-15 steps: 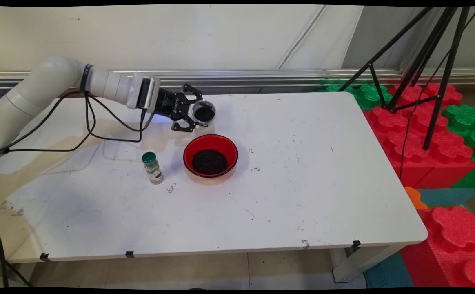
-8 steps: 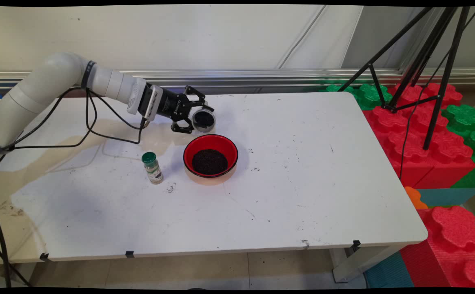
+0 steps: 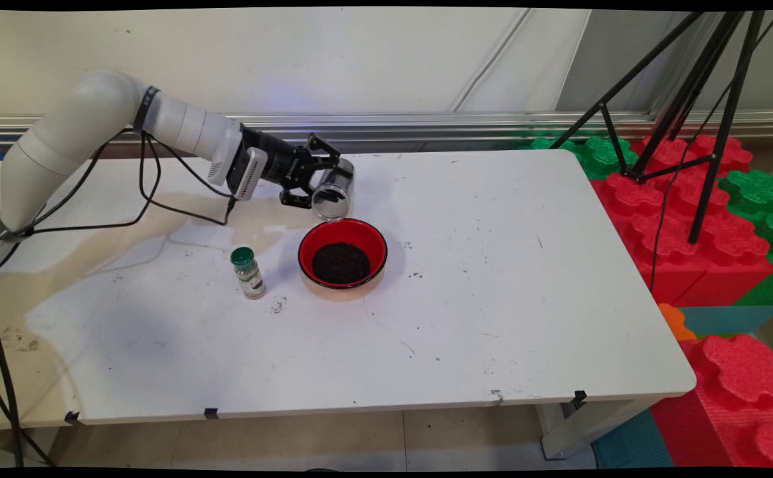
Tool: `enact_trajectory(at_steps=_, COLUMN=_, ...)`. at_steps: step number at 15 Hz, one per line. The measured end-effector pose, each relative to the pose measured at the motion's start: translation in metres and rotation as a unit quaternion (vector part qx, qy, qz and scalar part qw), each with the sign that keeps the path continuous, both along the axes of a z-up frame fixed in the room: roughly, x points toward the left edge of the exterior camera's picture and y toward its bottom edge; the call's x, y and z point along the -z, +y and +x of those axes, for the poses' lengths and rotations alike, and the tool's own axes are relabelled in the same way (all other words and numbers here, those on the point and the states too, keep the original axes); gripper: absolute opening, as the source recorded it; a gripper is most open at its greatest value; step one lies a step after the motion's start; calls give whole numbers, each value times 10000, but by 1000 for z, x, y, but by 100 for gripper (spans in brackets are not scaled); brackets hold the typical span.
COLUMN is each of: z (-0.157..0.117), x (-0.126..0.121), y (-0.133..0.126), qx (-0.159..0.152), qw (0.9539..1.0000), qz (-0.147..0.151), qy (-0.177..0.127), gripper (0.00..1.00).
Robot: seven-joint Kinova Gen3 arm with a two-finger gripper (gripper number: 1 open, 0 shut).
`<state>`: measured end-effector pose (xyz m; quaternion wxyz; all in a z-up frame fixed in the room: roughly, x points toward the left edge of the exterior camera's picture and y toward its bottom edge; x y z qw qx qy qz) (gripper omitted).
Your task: Pour the black seasoning powder in the red bowl
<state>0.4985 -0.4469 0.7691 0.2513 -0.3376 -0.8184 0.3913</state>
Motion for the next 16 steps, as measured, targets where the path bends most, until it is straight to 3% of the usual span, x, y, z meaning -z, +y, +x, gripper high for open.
enact_trajectory(at_steps=8, z=-11, x=-14, y=0, qx=484, qw=9952, qz=-653, qy=-542, gripper=0)
enact_trajectory(at_steps=16, z=-27, x=-31, y=-2, qx=902, qw=9820, qz=-1327, qy=-1000, gripper=0)
